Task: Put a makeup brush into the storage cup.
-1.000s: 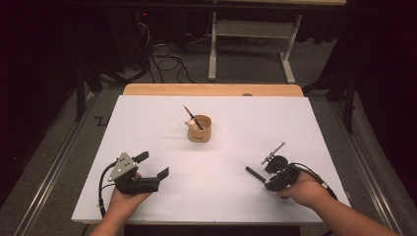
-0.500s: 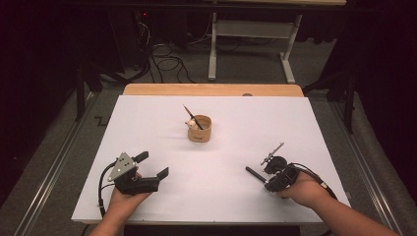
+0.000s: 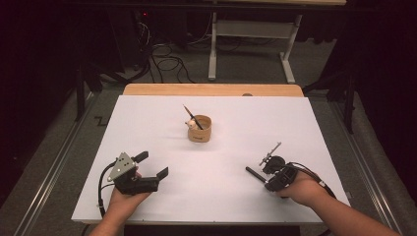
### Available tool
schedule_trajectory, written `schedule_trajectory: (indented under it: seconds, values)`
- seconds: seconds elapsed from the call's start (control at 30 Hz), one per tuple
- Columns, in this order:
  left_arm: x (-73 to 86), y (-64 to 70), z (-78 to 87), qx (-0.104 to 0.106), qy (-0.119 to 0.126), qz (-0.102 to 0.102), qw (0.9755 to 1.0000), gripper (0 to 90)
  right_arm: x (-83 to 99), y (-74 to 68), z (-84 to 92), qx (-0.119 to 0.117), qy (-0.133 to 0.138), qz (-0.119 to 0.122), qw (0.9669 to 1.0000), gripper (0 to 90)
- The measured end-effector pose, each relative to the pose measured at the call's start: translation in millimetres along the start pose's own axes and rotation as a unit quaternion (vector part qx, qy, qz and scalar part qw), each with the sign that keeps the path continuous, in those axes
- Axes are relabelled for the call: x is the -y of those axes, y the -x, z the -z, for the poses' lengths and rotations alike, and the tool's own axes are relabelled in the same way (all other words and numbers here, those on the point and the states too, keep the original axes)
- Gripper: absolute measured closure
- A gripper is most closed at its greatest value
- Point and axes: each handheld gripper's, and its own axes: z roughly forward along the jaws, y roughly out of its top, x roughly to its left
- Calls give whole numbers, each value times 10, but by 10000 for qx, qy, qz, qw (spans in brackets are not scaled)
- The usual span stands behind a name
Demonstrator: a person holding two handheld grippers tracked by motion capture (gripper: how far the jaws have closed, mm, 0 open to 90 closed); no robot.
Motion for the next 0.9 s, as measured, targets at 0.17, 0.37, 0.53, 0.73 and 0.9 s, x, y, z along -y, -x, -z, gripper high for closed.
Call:
schedule_trajectory:
  seconds: [0.17,0.37,0.53,0.73,0.9]
  values:
    - [-1,-1,3,2,6,12,10000,53,-30,1,-9,-3,-99,60,9999,739]
    - [0,-6,8,5,-16,-6,10000,53,-50,-1,-19,7,-178,41,9998,741]
    - [1,-6,8,5,-8,4,10000,53,-69,9,-24,-42,-239,82,9997,757]
    - [2,1,1,3,10,29,10000,53,-60,-2,-27,15,-182,100,9998,787]
    - [3,1,0,0,6,24,10000,52,-54,-2,-22,4,-170,151,9997,792]
